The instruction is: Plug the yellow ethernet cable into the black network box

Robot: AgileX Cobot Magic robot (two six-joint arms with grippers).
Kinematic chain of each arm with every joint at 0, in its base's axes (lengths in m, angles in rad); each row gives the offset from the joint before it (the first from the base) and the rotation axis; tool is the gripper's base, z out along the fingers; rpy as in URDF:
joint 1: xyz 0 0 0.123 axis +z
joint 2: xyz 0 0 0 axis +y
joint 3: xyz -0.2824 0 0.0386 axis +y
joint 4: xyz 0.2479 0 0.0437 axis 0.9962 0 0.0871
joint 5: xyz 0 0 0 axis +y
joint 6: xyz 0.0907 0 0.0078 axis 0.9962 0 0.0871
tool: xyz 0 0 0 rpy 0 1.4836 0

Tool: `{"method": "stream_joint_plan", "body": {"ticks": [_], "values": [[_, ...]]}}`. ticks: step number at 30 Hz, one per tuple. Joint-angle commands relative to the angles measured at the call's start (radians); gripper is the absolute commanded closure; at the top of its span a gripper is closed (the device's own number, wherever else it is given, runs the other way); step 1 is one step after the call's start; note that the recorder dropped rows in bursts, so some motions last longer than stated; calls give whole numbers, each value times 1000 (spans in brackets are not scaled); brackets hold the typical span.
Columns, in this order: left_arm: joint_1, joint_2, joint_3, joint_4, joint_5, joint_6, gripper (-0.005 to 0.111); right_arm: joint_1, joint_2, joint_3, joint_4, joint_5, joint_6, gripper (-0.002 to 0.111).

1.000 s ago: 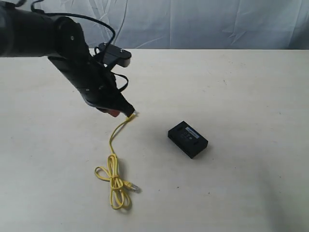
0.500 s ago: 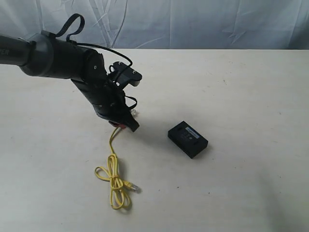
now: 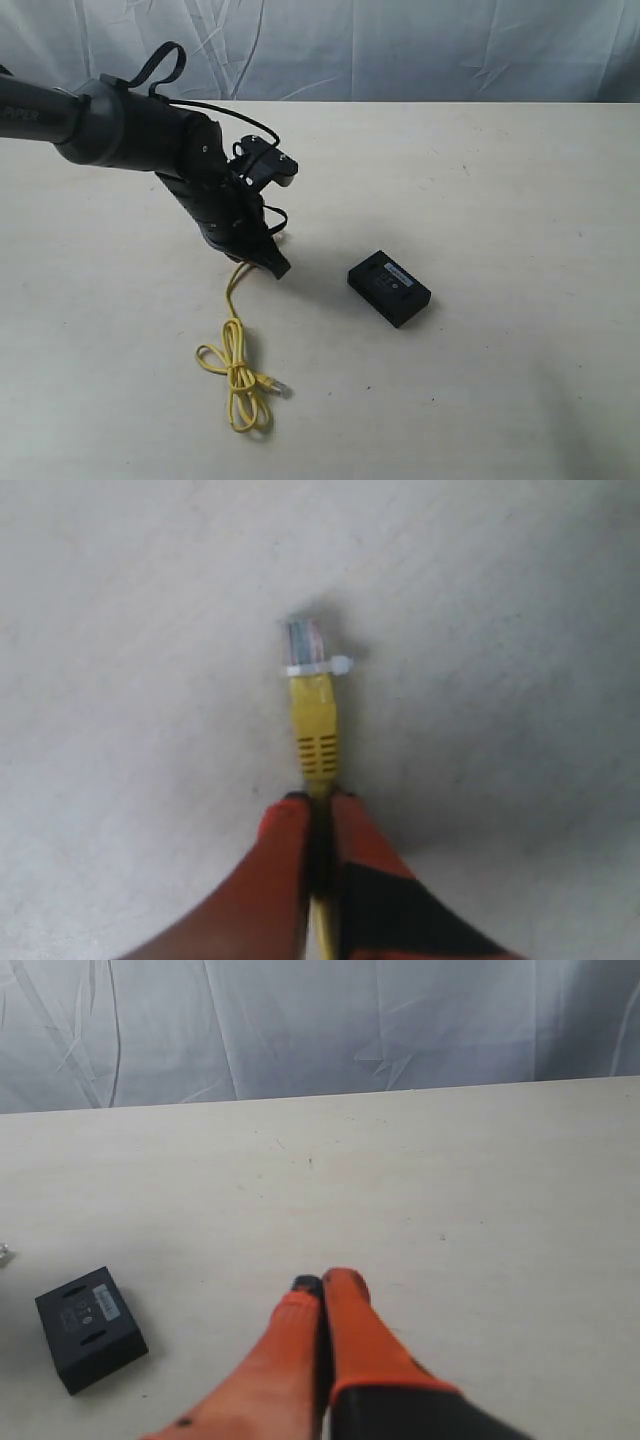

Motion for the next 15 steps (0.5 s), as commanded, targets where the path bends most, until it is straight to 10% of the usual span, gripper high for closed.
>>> {"method": "stream_joint_plan", "body": {"ticks": [1, 15], "values": [[-3, 9, 1, 16, 87, 33, 106, 3, -5, 2, -5, -9, -1, 108], [-3, -190, -3, -14, 320, 241, 107, 3, -5, 2, -5, -9, -1, 108]]}}
